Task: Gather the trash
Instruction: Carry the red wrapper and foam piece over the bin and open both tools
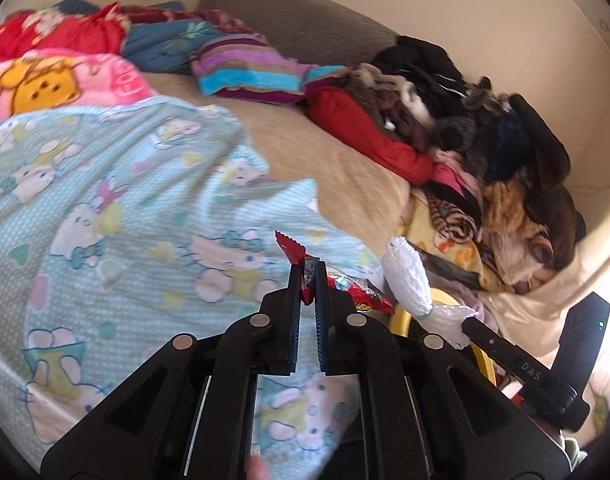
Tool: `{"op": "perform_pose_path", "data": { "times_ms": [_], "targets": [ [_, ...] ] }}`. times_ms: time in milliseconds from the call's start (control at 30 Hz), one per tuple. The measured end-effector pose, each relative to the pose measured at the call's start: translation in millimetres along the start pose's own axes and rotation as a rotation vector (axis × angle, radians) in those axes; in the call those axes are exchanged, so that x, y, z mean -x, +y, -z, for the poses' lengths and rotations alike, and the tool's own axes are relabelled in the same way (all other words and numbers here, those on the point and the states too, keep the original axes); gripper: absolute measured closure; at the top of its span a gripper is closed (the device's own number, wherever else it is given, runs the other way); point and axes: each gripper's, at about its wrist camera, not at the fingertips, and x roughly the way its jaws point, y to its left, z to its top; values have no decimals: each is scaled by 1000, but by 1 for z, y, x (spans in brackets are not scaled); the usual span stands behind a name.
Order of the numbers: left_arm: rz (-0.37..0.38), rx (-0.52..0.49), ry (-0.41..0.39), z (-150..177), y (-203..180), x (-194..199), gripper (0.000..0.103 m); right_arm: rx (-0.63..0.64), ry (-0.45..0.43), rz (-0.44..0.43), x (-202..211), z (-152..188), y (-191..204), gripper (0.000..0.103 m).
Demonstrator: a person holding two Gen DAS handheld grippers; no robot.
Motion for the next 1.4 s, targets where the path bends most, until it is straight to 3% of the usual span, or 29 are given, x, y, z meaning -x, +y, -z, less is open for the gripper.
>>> {"op": "perform_pose_path", "data": {
  "times_ms": [800,1400],
  "targets": [
    [109,-211,69,33,-98,-11,100,-179,-69,166,56,8,-100,89],
    [157,-340,175,70,-145,-37,100,-203,-71,188,69,7,-128,87]
  ]
}}
